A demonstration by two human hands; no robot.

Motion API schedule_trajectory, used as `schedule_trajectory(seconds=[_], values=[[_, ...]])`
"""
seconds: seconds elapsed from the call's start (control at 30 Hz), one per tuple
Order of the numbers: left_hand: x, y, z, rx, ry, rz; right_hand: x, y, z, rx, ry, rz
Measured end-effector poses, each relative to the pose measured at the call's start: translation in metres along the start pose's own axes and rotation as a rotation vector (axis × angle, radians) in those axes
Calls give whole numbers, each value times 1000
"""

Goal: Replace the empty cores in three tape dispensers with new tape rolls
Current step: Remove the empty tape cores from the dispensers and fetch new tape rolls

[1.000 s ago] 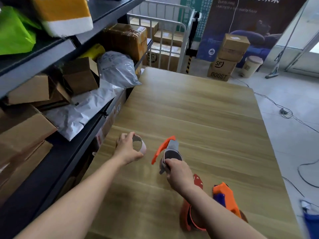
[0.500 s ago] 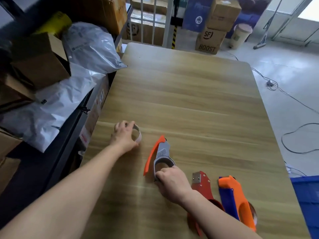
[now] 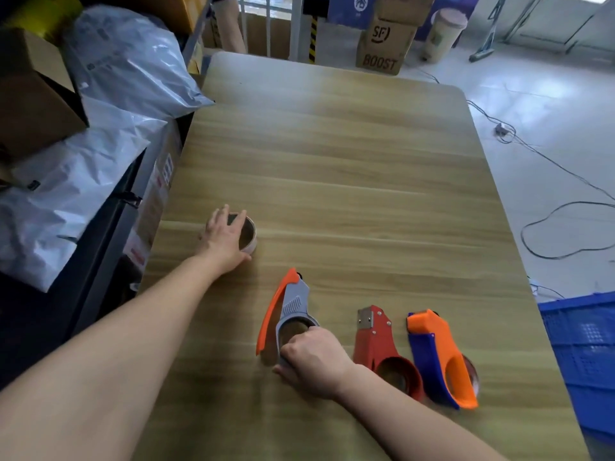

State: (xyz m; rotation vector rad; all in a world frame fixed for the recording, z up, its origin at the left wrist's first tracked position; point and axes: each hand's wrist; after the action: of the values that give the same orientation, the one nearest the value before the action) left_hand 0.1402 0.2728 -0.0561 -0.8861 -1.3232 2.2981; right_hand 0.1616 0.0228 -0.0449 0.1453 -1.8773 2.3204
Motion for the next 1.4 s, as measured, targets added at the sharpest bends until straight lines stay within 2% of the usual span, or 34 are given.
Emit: schedule_trajectory(seconds=[0.23, 0.4, 0.5, 0.6, 0.77, 0.87, 0.97, 1.17, 1.3, 1.4], values=[[-16, -4, 22, -105, 67, -67, 2, 3, 8, -108, 49, 46], [-52, 0, 52, -146, 197, -55, -11, -5, 31, -337, 215, 44], [-81, 16, 80, -156, 282, -32, -31, -11, 59, -394, 298, 81], [-107, 45, 110, -106, 342, -61, -43, -15, 92, -329, 392, 89], [-134, 94, 161, 27, 358, -163, -42, -3, 136, -3, 399, 138], [-138, 110, 184, 130, 333, -206, -35, 2, 146, 120, 379, -39], [-135, 121, 200, 190, 324, -234, -34, 4, 148, 164, 456, -230], [-133, 131, 212, 81, 298, -202, -48, 7, 153, 37, 648, -591], [-142, 128, 209, -6, 278, -86, -60, 0, 148, -59, 744, -941], [-146, 122, 202, 43, 150, 277, -63, -6, 145, -138, 833, -1232]])
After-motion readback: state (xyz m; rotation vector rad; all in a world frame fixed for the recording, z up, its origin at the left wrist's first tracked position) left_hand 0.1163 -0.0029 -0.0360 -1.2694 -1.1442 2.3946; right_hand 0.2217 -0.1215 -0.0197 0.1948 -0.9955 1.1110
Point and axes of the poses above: each hand's wrist, its own z-axis away from the middle knuckle, its own y-axis out of the palm, x = y × z, and after that the axes turned 8 degrees about z, right-handed
